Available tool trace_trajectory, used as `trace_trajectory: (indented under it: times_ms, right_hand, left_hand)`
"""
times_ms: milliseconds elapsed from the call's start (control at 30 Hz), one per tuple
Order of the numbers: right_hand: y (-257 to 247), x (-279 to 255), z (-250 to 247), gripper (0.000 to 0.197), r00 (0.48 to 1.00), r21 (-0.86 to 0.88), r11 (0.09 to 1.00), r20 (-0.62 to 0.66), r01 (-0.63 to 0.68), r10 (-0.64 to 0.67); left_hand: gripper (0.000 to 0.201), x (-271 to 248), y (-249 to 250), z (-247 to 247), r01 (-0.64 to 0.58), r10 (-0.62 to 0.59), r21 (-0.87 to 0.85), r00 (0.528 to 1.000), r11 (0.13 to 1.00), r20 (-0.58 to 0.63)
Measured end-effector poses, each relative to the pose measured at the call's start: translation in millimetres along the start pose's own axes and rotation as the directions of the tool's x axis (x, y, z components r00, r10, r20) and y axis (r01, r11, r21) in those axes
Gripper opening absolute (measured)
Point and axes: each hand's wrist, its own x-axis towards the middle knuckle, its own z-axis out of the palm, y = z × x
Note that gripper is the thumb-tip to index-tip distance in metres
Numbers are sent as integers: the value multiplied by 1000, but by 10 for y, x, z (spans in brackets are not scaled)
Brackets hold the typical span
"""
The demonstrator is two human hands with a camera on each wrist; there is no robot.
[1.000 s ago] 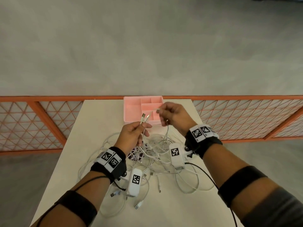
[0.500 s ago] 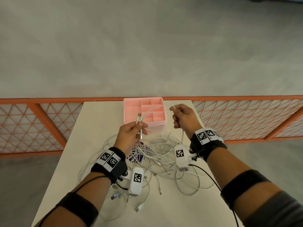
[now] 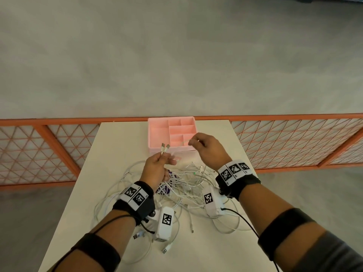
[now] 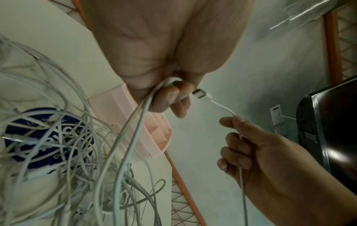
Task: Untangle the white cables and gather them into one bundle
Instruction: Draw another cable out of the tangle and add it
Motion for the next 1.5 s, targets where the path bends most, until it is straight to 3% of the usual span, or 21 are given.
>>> trace_trajectory:
  times_ms: [167,333,533,633,767,933,1100,1233,1400,1500]
  right_hand:
    - [-37,7,89,24,982,266,964,-186,26,25]
    - [-142,-90,372,14,955,259,962,-297,81,-1]
    - [-93,-323,602,8,987,168,978,-121,123,-104]
    - [-3,-402,687,12,995,266,959,-6,99,-101]
    - [26,-431,666,14,998,393,918,18,50,-62]
    - [62,-400,633,9,989,483,875,-138,28,44]
    - [6,-462,618,15,997,532,847,75,-11,-34]
    - [60,-476,689,14,995,532,847,98,-23,-35]
    - [146,-486,701,16,989,439,896,148,-62,-4]
    - [251,-505,680,34,984,336,942,169,-2,-58]
  left_hand:
    - [30,2,-11,8,144,-145,-147,989,978,5]
    - [30,-67,39,162,193,-185,-173,981,966,62]
    - [29,-55,103,203,211,-191,-228,976,951,106]
    - [28,-37,115,188,210,-190,-250,976,945,103]
    - [28,-30,100,164,222,-201,-270,974,937,102]
    - [29,-46,81,191,204,-191,-195,978,959,86]
    - [25,-28,62,183,206,-197,-178,978,962,68]
    - [24,-56,69,167,194,-181,-163,979,967,94]
    - [31,18,61,136,148,-149,-226,989,963,14]
    - [31,24,82,133,75,-94,-290,994,954,-52]
